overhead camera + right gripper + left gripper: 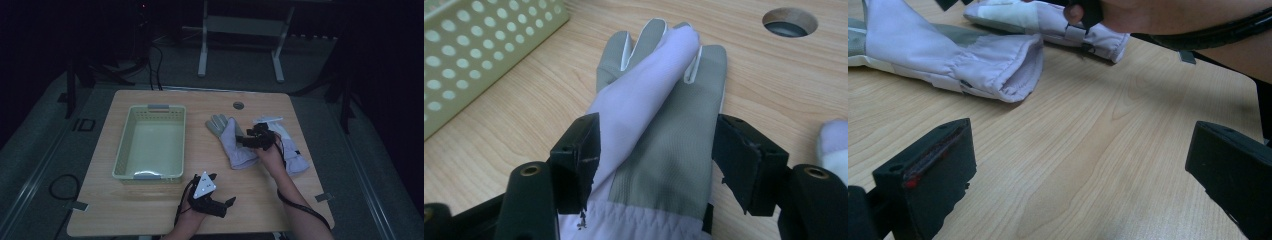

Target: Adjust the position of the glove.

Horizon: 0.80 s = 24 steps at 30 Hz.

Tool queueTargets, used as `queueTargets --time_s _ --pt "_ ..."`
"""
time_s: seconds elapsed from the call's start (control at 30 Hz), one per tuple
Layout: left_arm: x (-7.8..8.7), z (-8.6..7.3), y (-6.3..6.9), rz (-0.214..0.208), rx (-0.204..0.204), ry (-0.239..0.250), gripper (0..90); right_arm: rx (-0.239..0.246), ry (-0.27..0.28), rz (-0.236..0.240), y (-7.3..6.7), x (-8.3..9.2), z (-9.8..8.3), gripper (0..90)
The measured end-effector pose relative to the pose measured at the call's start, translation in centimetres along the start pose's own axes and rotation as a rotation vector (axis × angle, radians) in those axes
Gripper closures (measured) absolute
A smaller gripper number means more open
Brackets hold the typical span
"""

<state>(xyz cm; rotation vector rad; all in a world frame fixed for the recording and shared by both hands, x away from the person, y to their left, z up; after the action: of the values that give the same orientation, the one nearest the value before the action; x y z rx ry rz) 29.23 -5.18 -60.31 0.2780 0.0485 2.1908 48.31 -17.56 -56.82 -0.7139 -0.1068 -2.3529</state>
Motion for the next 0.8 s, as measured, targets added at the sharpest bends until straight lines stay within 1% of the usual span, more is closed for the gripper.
queueTargets --time_s 0.1,0.23,0.27,0.3,0.33,0.37,0.4,0.43,0.47,0.5,0.6,0.63,0.67,0.7,0.73,0.77,0.8 --pt "0.0 0.0 0.0 -0.001 -0.001 0.0 0.1 0.001 -0.014 0.003 0.1 -0.6 -0.4 40.5" --pt "0.0 0.0 0.0 -0.001 0.002 0.001 0.1 -0.013 -0.032 0.004 0.4 -1.1 -0.9 42.6" --pt "0.0 0.0 0.0 -0.001 0.001 0.0 0.1 -0.02 -0.053 -0.001 0.6 -1.6 -1.7 47.6" --pt "0.0 0.0 0.0 -0.001 0.0 -0.001 0.1 -0.02 -0.053 -0.001 0.6 -1.6 -1.7 47.6" --pt "0.0 0.0 0.0 -0.001 -0.002 -0.002 0.1 -0.021 -0.069 -0.013 0.7 -1.9 -2.1 49.2" --pt "0.0 0.0 0.0 0.0 -0.002 -0.002 0.1 -0.028 -0.076 -0.013 0.7 -2.1 -2.4 50.4" --pt "0.0 0.0 0.0 0.0 -0.004 -0.002 0.1 -0.022 -0.082 -0.014 0.7 -2.3 -2.7 52.3" --pt "0.0 0.0 0.0 0.0 -0.004 -0.002 0.1 -0.022 -0.082 -0.014 0.7 -2.3 -2.7 52.3" --pt "0.0 0.0 0.0 0.0 -0.006 -0.003 0.1 0.036 -0.104 -0.038 0.6 -2.6 -3.1 56.7" --pt "0.0 0.0 0.0 0.001 -0.006 -0.003 0.1 0.052 -0.11 -0.041 0.6 -2.6 -3.1 57.7" --pt "0.0 0.0 0.0 0.002 -0.008 -0.003 0.1 0.064 -0.119 -0.044 0.5 -2.7 -3.1 59.6" --pt "0.0 0.0 0.0 0.002 -0.009 -0.004 0.1 0.077 -0.128 -0.049 0.4 -2.7 -3.1 61.8" --pt "0.0 0.0 0.0 0.002 -0.009 -0.004 0.1 0.077 -0.128 -0.049 0.4 -2.7 -3.1 61.8" --pt "0.0 0.0 0.0 0.002 -0.007 -0.005 0.1 0.075 -0.129 -0.046 0.4 -2.7 -3.2 64.8" --pt "0.0 0.0 0.0 0.002 -0.007 -0.005 0.1 0.075 -0.129 -0.046 0.4 -2.7 -3.2 64.8" --pt "0.0 0.0 0.0 0.002 -0.006 -0.005 0.1 0.063 -0.126 -0.044 0.4 -2.7 -3.1 71.8" --pt "0.0 0.0 0.0 0.002 -0.006 -0.005 0.1 0.063 -0.126 -0.044 0.4 -2.7 -3.1 71.8"
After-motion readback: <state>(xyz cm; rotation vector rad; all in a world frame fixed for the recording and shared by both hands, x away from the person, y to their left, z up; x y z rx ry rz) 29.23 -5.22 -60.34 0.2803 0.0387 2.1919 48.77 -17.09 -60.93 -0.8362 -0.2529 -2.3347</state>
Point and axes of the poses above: each handheld gripper's, and its own axes: x roughly backward along the jaws, z roughly out of its top, y roughly to its right, the point moved 8 cm from there along -x, roughly forward along the jaws, and after that the axes turned 10 degrees about y, right-handed, at the moved point
